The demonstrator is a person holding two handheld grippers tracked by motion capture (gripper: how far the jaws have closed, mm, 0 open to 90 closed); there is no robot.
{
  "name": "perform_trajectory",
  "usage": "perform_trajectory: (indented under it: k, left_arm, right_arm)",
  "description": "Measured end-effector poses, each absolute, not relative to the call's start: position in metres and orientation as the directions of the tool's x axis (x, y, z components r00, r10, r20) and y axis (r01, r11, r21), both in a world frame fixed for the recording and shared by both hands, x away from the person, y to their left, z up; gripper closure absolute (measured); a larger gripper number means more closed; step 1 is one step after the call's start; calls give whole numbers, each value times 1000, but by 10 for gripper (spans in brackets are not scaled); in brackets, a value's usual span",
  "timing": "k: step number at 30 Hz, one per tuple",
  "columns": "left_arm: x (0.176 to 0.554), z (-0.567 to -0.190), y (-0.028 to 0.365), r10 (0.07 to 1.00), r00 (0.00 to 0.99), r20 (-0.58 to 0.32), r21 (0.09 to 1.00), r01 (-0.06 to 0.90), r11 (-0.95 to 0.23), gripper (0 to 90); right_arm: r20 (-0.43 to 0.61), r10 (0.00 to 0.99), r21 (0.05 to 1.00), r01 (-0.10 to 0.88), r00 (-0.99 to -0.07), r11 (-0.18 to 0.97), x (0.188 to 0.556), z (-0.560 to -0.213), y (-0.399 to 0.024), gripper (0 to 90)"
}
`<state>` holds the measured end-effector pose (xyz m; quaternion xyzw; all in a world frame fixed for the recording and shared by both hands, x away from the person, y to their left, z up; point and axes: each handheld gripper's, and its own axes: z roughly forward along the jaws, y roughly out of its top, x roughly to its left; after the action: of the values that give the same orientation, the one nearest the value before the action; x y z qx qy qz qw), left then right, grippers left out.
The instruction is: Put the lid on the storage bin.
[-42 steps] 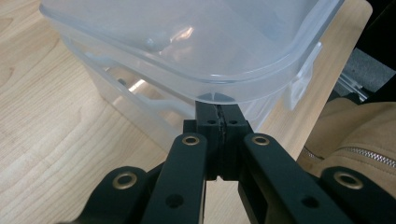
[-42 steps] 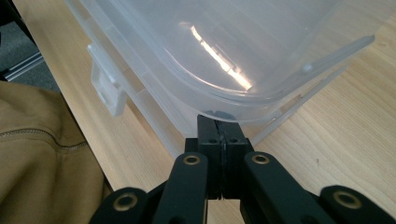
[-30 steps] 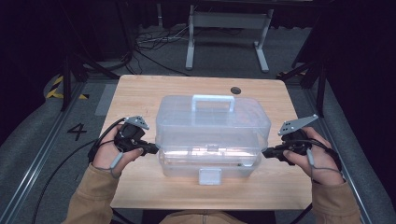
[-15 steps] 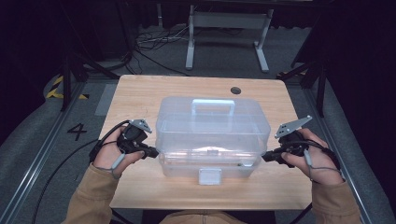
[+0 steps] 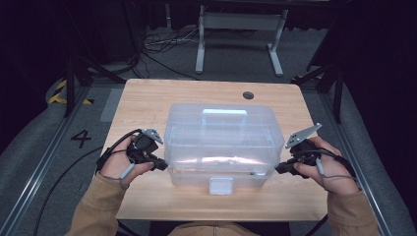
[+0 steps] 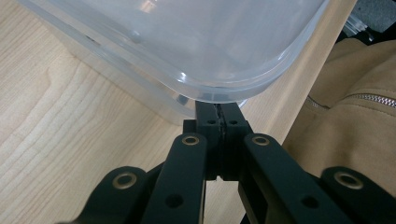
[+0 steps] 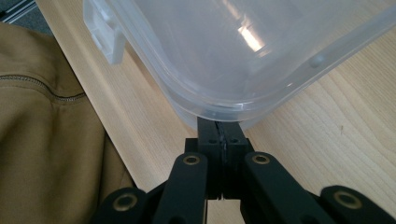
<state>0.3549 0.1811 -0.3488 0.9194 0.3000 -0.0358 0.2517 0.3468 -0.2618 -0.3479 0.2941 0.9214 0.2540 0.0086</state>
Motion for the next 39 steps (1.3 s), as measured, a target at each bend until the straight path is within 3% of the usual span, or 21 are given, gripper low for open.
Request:
perform_trajectory:
  k: [39]
  left_arm:
    - [355, -360, 178, 504, 828, -246, 342, 560, -754, 894]
  right_arm:
    - [166, 546, 354, 566, -821, 744, 350, -364, -257, 882]
